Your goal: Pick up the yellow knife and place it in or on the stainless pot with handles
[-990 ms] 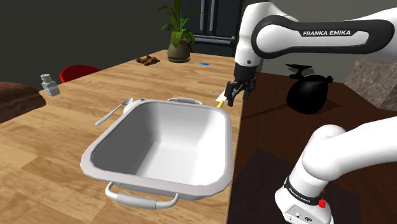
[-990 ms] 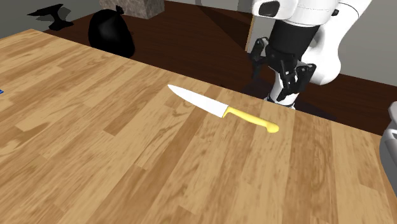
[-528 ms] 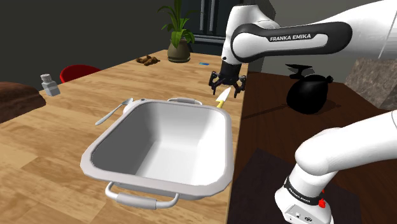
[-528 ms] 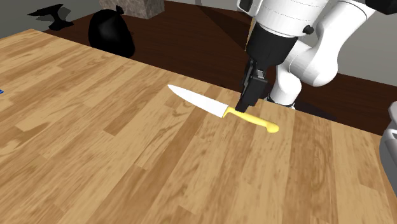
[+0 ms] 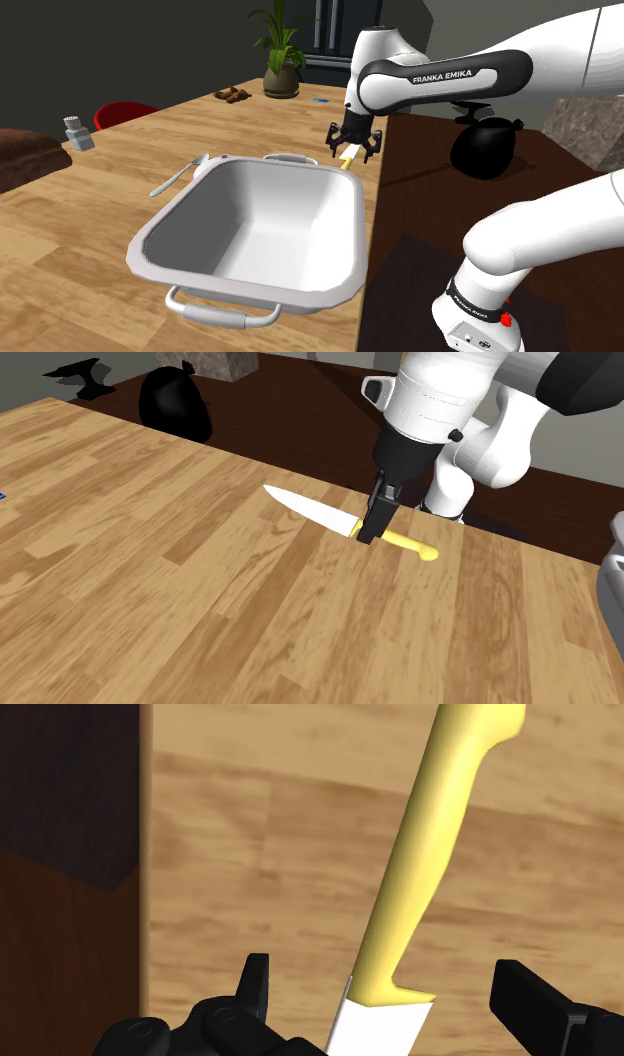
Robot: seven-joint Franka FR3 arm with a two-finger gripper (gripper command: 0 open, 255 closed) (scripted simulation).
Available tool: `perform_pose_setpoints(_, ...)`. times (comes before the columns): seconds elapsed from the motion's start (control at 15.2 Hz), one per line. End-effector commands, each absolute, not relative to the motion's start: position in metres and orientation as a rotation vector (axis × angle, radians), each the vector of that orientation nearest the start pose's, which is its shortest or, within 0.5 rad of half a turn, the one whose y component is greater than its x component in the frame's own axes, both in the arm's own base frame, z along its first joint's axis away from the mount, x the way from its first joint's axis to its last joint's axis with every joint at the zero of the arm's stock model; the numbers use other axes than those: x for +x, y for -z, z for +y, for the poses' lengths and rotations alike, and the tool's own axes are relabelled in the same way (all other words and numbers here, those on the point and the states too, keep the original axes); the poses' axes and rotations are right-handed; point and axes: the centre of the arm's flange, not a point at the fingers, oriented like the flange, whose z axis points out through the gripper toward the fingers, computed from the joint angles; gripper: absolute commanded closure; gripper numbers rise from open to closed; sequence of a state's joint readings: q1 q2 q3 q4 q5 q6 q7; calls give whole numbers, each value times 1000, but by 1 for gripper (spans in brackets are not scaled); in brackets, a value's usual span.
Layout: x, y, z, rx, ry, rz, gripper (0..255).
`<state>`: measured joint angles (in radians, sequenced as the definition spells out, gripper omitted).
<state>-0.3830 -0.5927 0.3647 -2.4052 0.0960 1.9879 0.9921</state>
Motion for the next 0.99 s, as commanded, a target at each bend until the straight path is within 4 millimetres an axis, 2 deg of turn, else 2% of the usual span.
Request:
perform_pose_setpoints(0.0, 399, -521, 14, -2707, 286, 1635, 0)
perform_pose_setpoints(0.33, 399, -521, 14, -2707, 286, 1635, 0)
perform_pose_setpoints(0.4, 399, -521, 14, -2707, 286, 1635, 255)
perform_pose_setpoints(0.92, 399, -521, 14, -2707, 286, 1635, 255)
